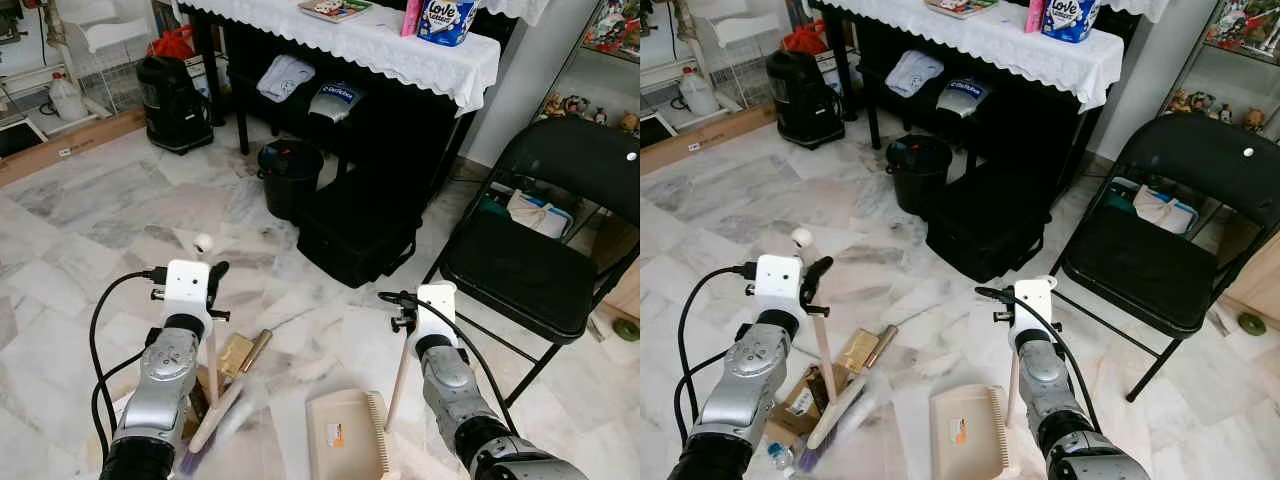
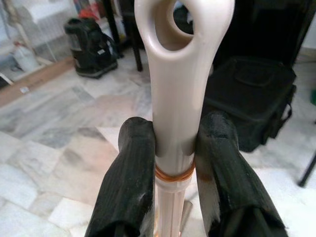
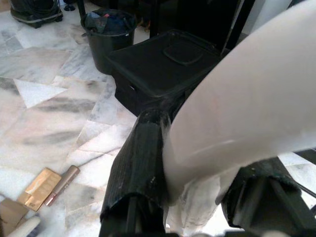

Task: Sweep floor

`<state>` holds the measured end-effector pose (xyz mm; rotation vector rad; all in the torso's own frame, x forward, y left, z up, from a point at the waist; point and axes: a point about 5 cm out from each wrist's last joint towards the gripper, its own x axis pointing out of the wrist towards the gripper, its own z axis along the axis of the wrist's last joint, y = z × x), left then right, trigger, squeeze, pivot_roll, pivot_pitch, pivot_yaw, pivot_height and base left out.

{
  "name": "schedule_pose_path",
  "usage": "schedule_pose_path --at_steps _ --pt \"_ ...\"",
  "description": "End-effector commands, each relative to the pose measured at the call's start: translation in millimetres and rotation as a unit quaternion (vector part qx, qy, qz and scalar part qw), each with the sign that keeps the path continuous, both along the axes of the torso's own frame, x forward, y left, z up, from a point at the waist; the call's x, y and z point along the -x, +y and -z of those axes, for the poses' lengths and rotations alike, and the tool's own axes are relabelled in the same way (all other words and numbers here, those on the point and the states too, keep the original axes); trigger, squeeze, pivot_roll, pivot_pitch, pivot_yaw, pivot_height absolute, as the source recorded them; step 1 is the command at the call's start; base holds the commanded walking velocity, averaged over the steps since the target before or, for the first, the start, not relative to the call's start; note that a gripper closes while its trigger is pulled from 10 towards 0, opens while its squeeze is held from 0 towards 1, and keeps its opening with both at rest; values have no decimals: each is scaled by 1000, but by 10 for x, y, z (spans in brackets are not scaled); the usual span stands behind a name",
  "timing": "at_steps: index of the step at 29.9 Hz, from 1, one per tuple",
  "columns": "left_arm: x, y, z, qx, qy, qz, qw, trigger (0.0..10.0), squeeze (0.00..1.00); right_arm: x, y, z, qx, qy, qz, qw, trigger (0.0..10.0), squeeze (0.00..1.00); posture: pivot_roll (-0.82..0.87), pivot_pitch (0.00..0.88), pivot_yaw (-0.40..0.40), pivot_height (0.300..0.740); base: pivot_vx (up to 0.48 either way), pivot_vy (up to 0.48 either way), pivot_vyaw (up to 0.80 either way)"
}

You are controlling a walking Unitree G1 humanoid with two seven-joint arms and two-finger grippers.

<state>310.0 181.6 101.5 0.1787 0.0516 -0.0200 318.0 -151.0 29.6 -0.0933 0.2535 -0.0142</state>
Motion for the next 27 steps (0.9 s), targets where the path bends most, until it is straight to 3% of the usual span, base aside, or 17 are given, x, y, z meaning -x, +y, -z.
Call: schedule_pose_path --at_steps 1,4,10,12,17,27 --pt "-20 -19 -11 11 12 8 1000 10000 0 -13 -17 -11 4 0 2 1000 10000 0 49 30 -62 740 0 0 0" --pt "-26 -21 -12 23 23 7 999 10000 0 -12 -16 -10 5 1 2 1000 10000 0 49 30 -62 740 0 0 0" --pt "-35 -66 -1 90 47 6 995 10000 0 -11 -10 -9 4 1 1 1000 10000 0 49 33 -63 740 0 0 0" --pt "-38 -90 28 163 70 4 984 10000 0 -10 -10 -8 4 1 1 1000 10000 0 49 33 -63 740 0 0 0" --pt "-52 -53 -1 223 78 -12 972 10000 0 -11 -17 -9 4 1 2 1000 10000 0 47 38 -66 740 0 0 0" --pt "-51 -63 -32 281 96 -7 955 10000 0 -15 -2 -15 4 0 -1 1000 10000 0 50 40 -68 740 0 0 0"
